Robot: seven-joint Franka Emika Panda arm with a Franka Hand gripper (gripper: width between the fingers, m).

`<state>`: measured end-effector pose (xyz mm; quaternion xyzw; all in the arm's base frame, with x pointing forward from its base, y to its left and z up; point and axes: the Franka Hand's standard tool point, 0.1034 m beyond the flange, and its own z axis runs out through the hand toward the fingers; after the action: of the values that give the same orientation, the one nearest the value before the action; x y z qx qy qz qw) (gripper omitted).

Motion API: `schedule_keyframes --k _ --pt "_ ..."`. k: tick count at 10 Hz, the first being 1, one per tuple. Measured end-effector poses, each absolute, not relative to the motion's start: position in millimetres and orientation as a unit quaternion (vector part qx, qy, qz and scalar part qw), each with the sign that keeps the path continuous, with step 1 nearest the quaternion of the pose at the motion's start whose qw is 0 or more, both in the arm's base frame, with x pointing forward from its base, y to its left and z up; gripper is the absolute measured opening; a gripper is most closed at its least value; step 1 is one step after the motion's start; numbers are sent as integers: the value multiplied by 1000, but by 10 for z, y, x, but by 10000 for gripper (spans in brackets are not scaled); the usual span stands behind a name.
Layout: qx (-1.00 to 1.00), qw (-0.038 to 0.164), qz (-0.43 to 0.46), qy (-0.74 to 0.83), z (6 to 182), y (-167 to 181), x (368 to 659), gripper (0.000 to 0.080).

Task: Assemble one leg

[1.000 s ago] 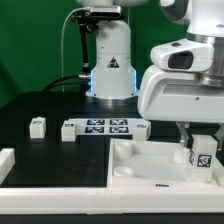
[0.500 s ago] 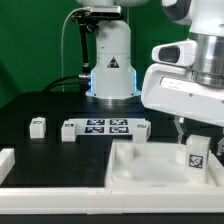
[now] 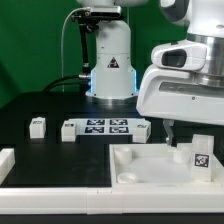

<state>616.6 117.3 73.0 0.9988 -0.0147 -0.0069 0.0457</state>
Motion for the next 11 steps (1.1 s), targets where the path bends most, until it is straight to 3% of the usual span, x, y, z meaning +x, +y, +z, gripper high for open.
schedule_keyframes --k 11 --pt "999 45 -7 -11 729 1169 6166 649"
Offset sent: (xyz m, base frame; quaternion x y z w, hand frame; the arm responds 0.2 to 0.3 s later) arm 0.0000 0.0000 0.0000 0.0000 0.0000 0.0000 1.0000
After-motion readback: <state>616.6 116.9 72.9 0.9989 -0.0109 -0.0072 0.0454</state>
